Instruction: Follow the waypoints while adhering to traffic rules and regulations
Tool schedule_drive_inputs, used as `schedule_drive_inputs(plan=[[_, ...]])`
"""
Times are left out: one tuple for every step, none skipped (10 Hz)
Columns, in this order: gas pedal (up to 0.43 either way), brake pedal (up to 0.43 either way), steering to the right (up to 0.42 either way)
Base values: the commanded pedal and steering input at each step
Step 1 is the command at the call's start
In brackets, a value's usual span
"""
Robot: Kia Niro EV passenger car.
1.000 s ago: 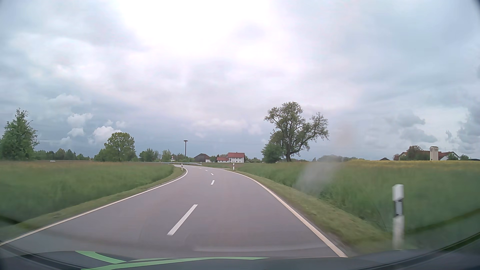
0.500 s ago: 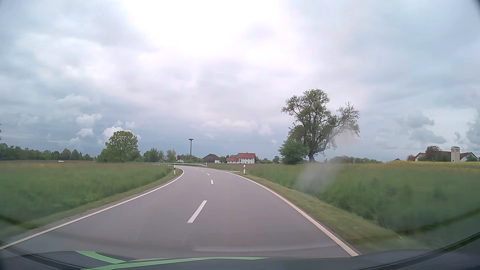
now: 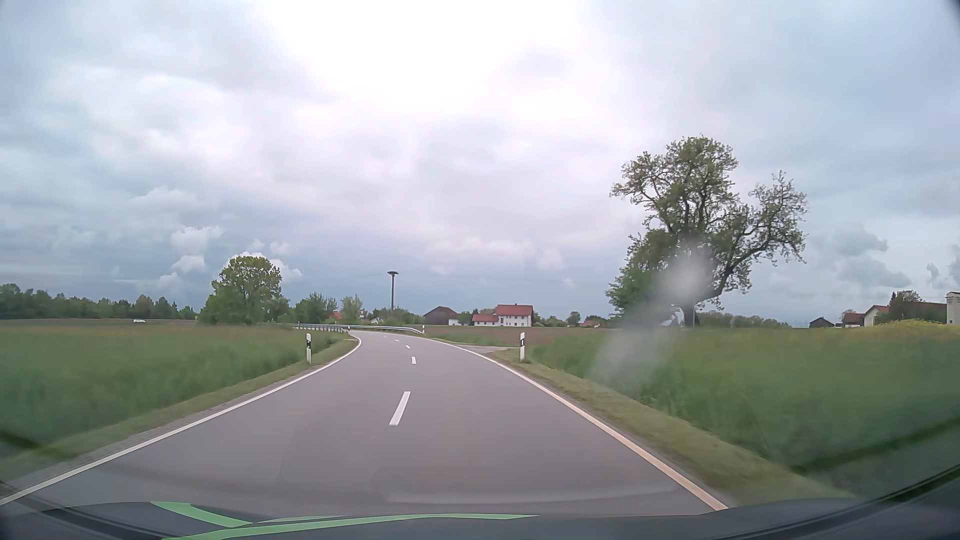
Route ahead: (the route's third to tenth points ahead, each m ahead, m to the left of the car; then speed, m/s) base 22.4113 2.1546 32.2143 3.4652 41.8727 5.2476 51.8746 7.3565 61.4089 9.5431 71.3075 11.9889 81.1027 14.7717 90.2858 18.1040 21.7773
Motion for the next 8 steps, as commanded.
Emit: schedule_drive_inputs(plan=[[0.13,0.0,-0.023],[0.13,0.0,-0.025],[0.13,0.0,-0.026],[0.13,0.0,-0.027],[0.13,0.0,-0.03],[0.13,0.0,-0.03],[0.13,0.0,-0.03],[0.13,0.0,-0.03]])
